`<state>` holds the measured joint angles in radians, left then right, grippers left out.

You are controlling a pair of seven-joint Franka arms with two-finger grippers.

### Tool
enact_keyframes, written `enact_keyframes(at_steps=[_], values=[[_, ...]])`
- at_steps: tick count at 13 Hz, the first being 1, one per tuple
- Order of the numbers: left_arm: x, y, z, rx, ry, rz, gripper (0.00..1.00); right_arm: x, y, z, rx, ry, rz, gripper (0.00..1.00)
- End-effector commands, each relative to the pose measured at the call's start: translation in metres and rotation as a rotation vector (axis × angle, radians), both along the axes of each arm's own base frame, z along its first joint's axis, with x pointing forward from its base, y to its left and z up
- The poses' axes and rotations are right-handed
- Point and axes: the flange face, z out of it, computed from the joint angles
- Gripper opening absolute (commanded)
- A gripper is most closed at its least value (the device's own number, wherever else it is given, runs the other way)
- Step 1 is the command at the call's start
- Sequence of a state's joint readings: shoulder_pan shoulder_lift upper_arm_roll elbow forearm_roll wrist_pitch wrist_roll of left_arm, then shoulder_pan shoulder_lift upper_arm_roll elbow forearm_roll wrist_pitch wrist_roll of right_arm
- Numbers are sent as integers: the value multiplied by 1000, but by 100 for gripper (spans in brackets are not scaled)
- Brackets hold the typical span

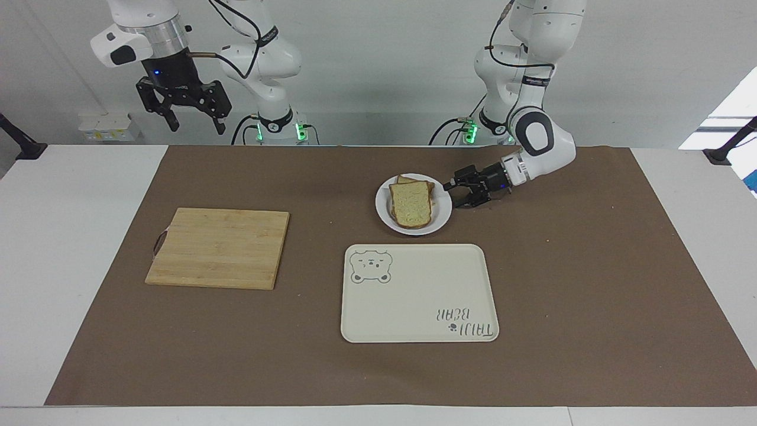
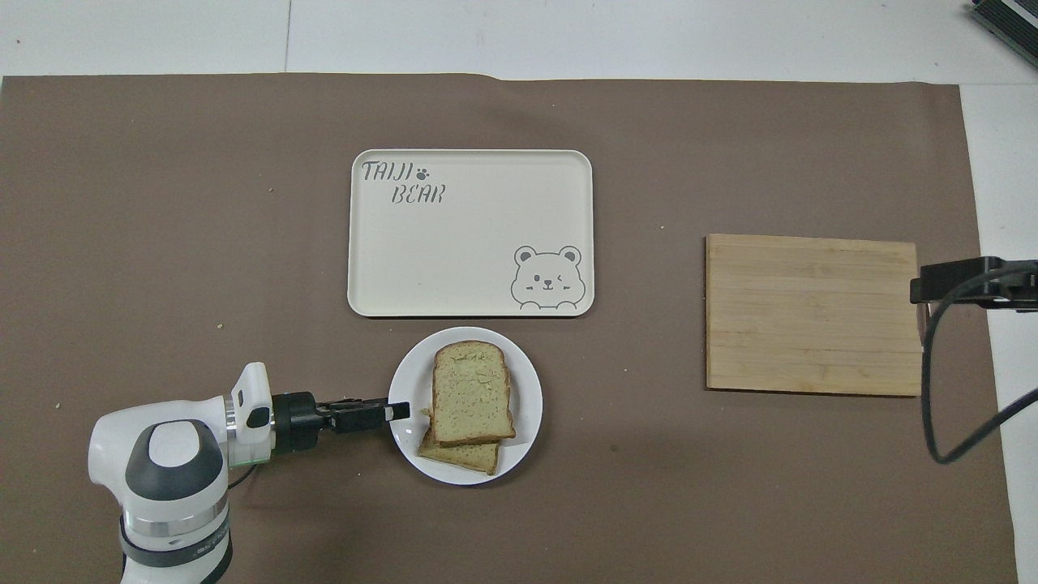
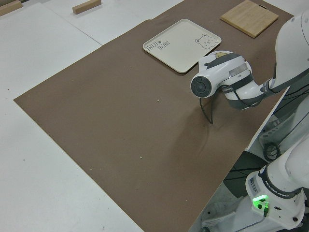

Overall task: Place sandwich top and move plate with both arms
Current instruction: 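Reach the left gripper to the rim of the white plate, then close the left gripper on the plate rim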

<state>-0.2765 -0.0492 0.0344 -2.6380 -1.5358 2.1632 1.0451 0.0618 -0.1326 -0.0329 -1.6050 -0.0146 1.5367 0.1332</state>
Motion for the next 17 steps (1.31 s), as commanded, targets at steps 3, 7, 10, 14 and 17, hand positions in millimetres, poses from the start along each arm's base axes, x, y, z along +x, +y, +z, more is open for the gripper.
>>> enact_keyframes(at_steps=[3,7,10,14,17], values=[[-16,-3,-14,24,20,18,78,-3,-3,4,19,-1,-1,100],[-20,-1,-19,29,37,22,18,-3,-3,4,19,-1,-1,100],[-20,2,-19,25,43,34,0,-3,-2,4,18,0,0,100],[-16,11,-19,22,70,71,0,-3,-3,4,19,-1,-1,100],[-14,9,-17,16,59,64,0,-3,-3,4,19,-1,-1,100]])
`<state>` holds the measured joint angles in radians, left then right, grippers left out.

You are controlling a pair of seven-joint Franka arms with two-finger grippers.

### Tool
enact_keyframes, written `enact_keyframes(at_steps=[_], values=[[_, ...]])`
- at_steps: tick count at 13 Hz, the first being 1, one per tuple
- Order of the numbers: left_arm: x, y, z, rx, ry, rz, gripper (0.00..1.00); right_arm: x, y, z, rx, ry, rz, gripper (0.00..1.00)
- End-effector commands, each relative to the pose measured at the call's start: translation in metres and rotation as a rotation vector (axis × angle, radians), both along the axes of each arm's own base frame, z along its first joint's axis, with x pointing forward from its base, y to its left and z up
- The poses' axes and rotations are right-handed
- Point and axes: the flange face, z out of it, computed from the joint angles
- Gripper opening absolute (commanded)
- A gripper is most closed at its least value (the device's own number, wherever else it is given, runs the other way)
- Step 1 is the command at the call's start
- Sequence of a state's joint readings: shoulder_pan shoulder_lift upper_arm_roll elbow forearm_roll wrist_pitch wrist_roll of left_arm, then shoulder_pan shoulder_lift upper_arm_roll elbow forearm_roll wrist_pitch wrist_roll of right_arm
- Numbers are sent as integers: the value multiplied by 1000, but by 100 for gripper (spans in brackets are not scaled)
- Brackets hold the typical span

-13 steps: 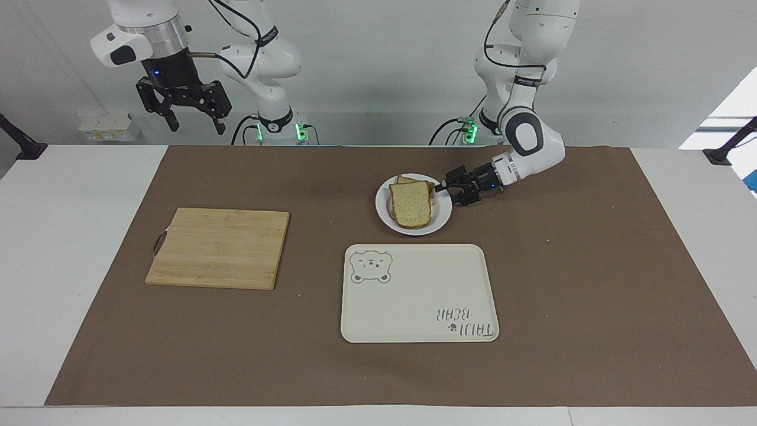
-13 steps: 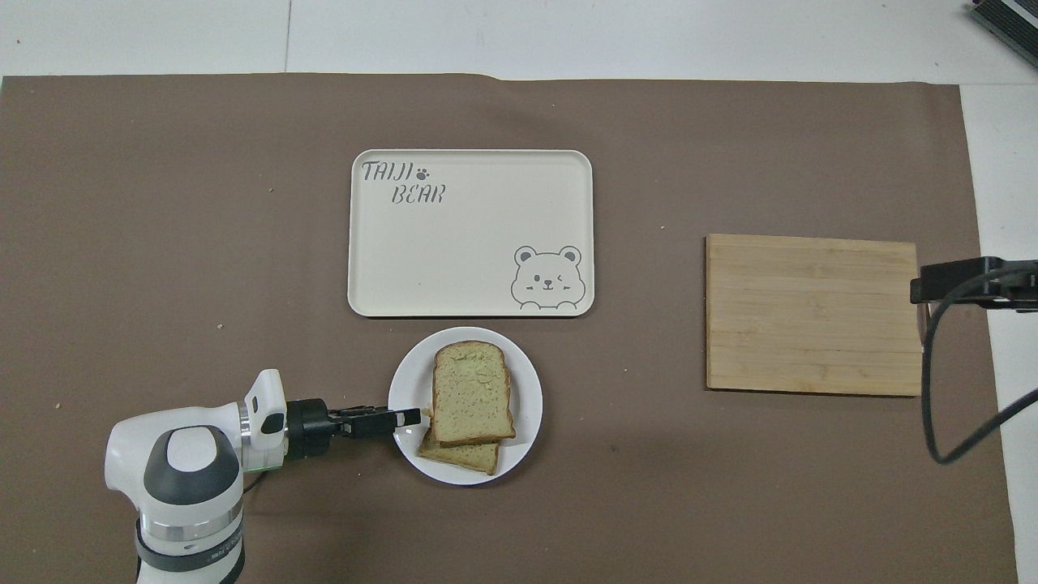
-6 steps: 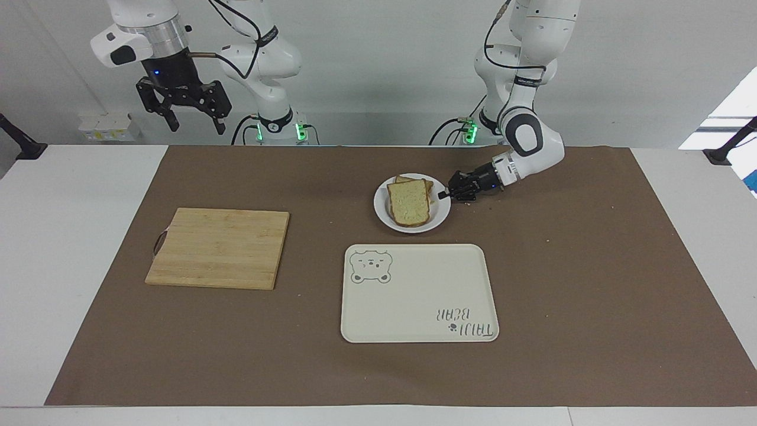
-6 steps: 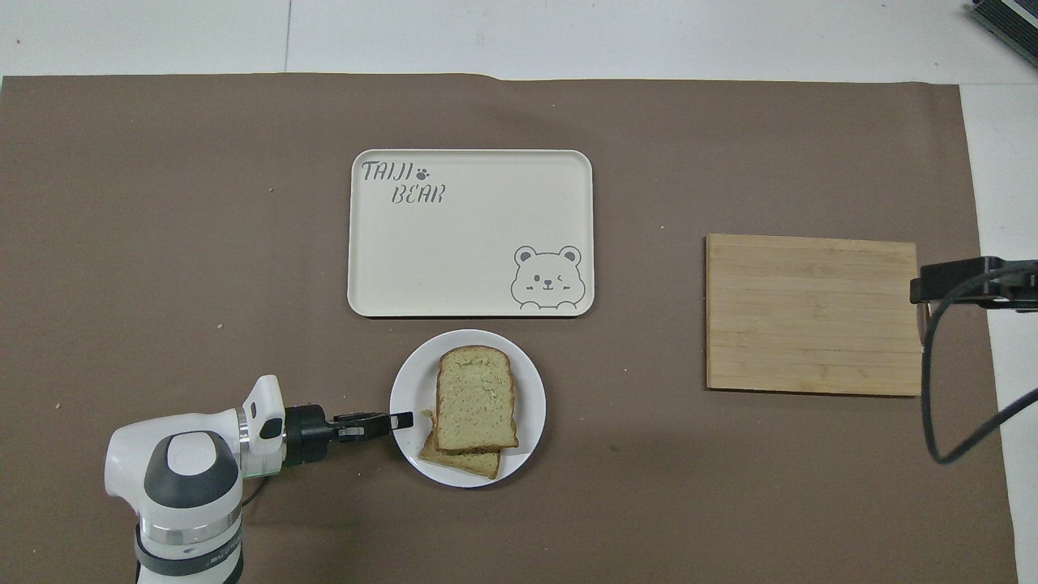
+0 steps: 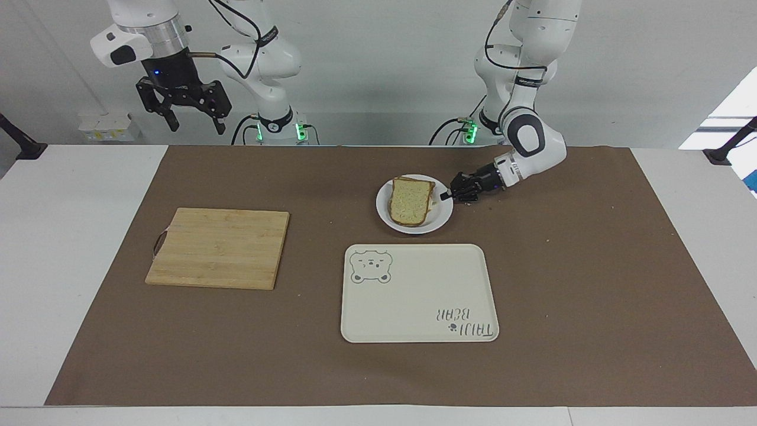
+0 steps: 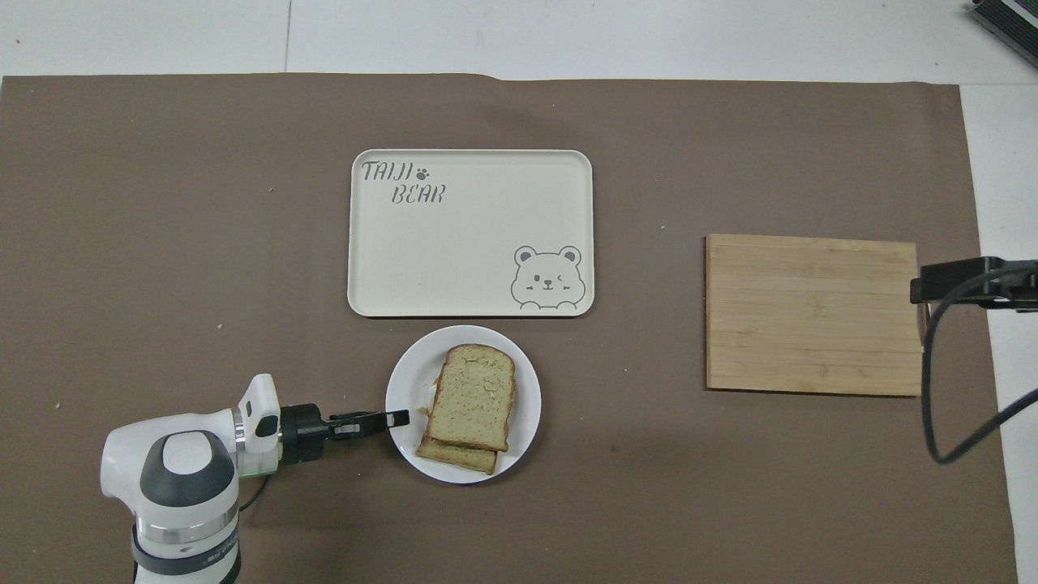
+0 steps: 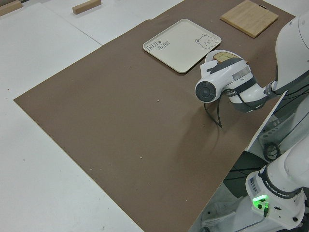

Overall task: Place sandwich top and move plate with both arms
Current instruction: 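Close the left gripper on the plate rim, then slide the plate with the left gripper onto the bear tray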

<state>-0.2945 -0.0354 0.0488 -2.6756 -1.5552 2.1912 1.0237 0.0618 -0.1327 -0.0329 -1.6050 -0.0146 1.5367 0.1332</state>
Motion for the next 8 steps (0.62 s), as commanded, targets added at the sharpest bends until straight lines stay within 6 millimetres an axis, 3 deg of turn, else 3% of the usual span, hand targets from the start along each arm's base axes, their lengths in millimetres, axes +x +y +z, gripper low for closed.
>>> enact_keyframes(at_steps=[1,5,8], values=[[4,3,6,-17,-7,32,0,-3,-2,4,18,-1,0,100],[40,23,32,-98,6,120,0,-3,-3,4,19,-1,-1,100],[81,31,47,-136,9,166,0,-3,-3,4,19,-1,-1,100]])
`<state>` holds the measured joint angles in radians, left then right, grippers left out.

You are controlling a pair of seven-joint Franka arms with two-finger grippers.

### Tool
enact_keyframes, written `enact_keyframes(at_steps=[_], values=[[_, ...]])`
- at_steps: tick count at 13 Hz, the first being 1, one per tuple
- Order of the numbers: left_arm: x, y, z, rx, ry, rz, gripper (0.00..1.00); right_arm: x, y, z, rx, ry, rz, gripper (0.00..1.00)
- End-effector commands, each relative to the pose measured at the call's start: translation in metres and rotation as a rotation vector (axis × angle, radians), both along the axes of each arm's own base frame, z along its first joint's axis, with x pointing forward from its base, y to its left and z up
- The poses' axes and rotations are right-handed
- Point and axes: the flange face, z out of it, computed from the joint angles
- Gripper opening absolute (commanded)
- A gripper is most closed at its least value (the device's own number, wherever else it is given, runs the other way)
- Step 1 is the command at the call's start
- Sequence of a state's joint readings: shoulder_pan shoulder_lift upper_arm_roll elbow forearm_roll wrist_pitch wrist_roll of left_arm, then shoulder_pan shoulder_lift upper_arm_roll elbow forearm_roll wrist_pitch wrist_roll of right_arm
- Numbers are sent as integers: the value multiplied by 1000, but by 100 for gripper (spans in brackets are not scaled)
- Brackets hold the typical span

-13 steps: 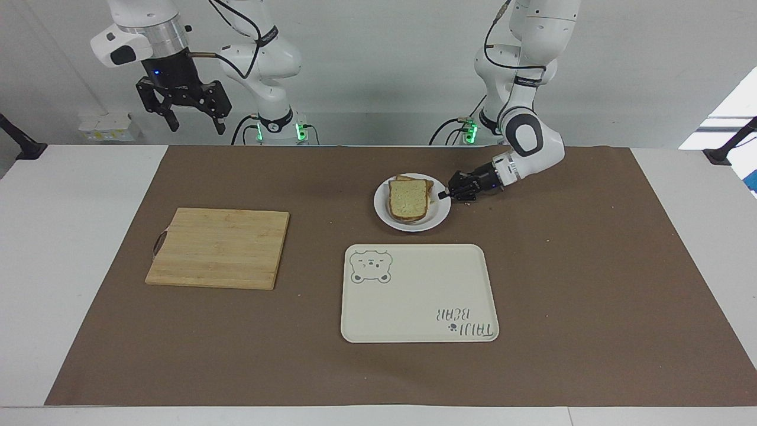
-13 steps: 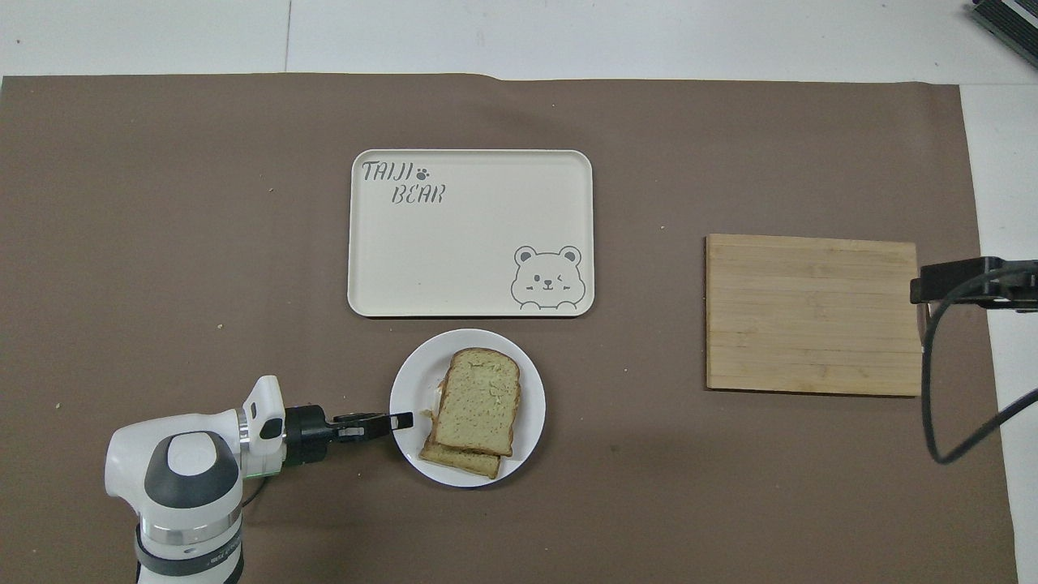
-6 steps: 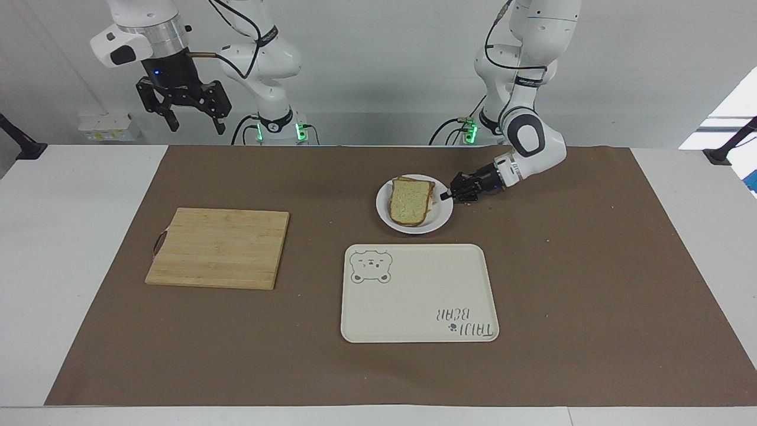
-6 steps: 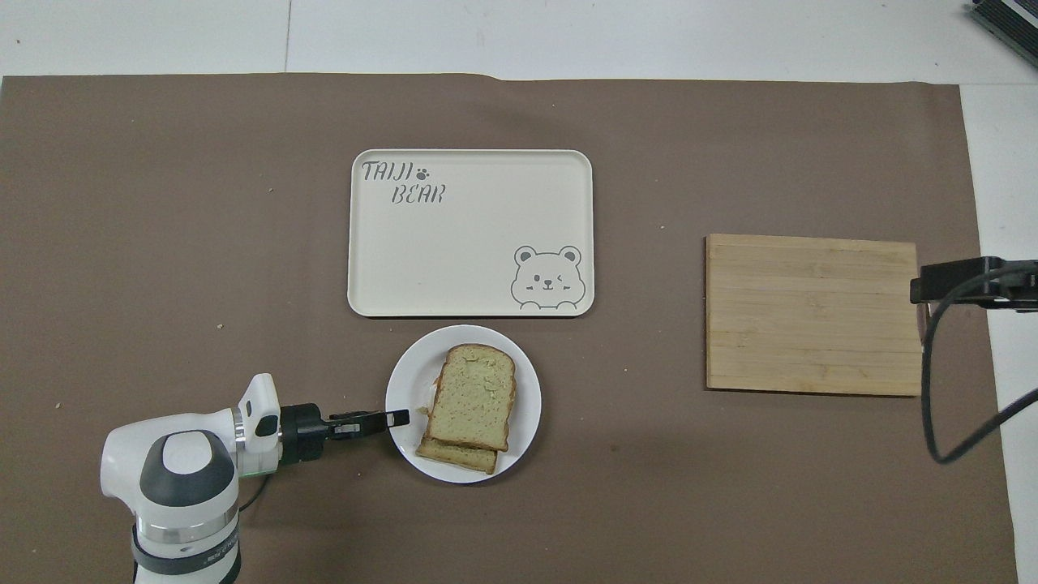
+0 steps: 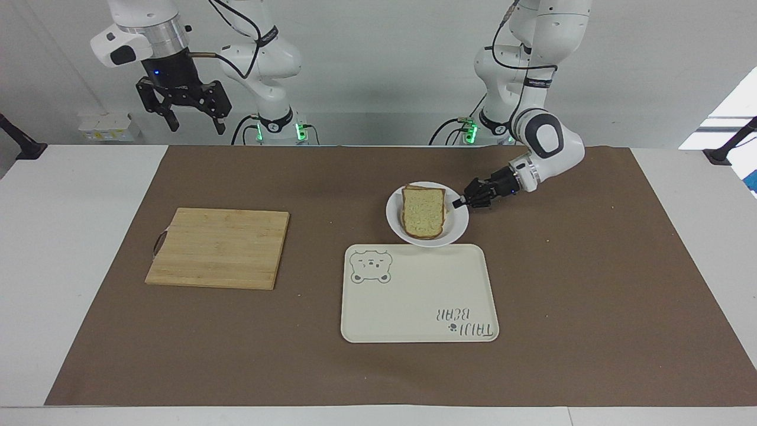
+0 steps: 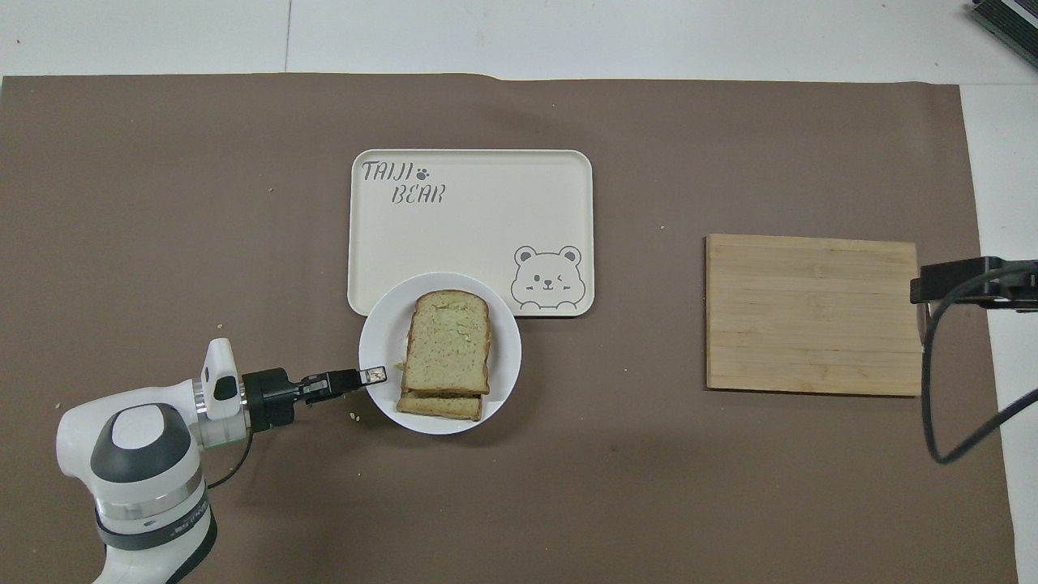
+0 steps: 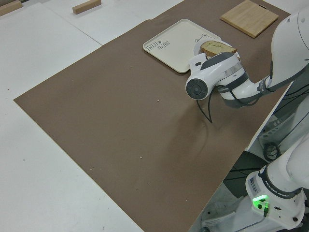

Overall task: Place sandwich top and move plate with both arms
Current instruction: 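Slide the plate with the left gripper onto the bear tray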

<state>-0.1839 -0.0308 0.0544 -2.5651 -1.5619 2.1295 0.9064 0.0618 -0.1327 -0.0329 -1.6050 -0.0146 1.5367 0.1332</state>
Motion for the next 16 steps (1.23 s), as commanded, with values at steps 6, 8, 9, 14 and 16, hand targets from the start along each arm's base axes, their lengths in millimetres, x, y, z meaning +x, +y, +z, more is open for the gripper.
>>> enact_keyframes(at_steps=[6,8,9,14,16], values=[[97,4,25,-37,-10,91,0,-3,-3,4,19,-1,-1,100],[115,2,28,1,-29,107,0,-3,-3,4,19,-1,-1,100],[126,-4,28,20,-31,116,0,-3,-2,4,18,-1,0,100],[176,-16,21,105,40,101,0,-3,-3,4,19,-1,-1,100],[191,-19,14,123,43,93,0,-3,-2,4,18,-1,0,100]])
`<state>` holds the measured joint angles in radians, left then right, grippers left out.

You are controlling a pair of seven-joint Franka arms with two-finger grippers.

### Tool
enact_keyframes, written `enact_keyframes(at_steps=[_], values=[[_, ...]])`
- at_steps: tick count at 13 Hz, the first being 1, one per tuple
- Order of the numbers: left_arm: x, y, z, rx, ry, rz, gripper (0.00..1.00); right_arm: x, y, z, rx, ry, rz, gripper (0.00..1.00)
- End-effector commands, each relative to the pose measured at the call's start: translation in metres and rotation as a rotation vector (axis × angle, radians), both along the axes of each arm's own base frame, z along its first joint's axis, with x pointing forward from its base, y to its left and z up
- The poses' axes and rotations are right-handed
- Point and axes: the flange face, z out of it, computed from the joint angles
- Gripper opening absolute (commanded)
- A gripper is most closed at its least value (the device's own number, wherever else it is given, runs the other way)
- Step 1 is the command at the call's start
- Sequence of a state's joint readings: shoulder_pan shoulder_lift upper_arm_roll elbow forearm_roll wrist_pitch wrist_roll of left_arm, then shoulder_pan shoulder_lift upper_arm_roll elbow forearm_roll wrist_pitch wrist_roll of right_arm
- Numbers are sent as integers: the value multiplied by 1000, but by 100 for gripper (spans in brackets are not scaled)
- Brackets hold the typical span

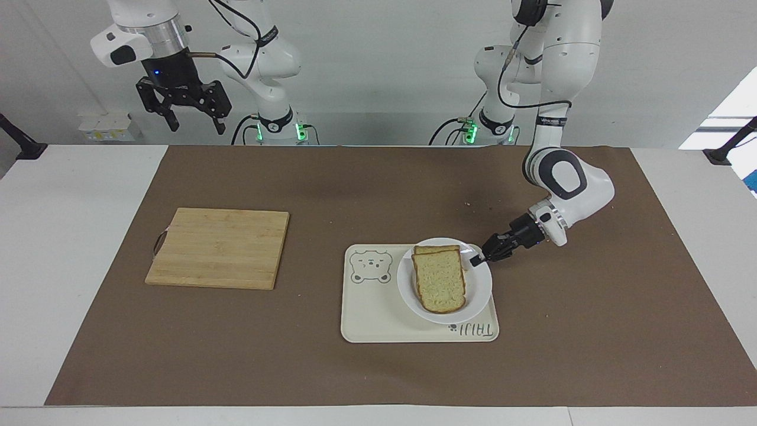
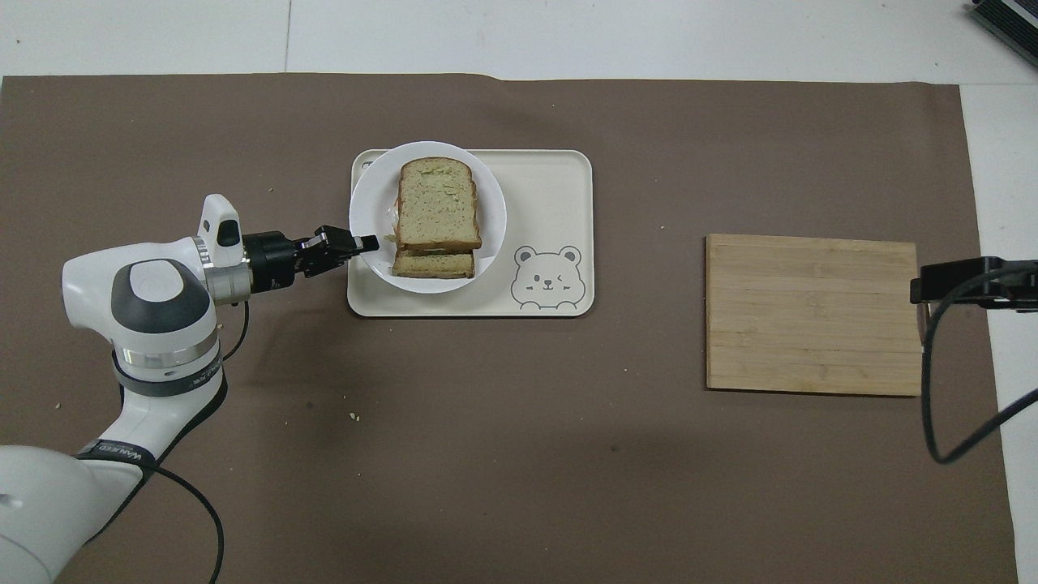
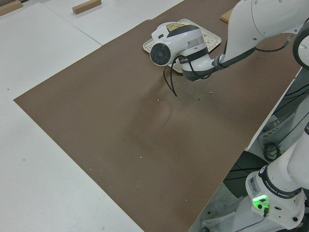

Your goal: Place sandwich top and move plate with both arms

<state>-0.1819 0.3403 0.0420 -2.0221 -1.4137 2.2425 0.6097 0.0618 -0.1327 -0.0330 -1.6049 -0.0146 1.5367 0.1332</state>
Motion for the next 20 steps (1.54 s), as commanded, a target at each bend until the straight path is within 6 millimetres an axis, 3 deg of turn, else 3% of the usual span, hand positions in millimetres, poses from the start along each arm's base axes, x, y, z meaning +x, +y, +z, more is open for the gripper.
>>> enact_keyframes(at_steps=[1,5,9,10,11,12,15,16,18,20], values=[[23,-8,2,17,-1,3,0,-3,-3,4,19,-1,-1,100],[17,-43,-5,71,-11,-15,0,-3,-3,4,19,-1,-1,100],[7,-66,-9,74,12,-35,0,-3,-2,4,18,-1,0,100],[7,-66,-8,70,13,-36,10,-3,-2,4,18,-1,0,100],[6,-67,-9,67,16,-43,33,-3,-3,4,19,-1,-1,100],[4,-66,-10,68,21,-44,43,-3,-2,4,18,-1,0,100],[7,-56,1,66,11,-47,44,-3,-3,4,19,-1,-1,100],[7,-53,14,94,-12,-84,45,-3,-3,4,19,-1,-1,100],[4,-41,39,185,-61,-149,57,-3,-3,4,19,-1,-1,100],[4,-19,65,287,-115,-218,63,-3,-2,4,18,-1,0,100]])
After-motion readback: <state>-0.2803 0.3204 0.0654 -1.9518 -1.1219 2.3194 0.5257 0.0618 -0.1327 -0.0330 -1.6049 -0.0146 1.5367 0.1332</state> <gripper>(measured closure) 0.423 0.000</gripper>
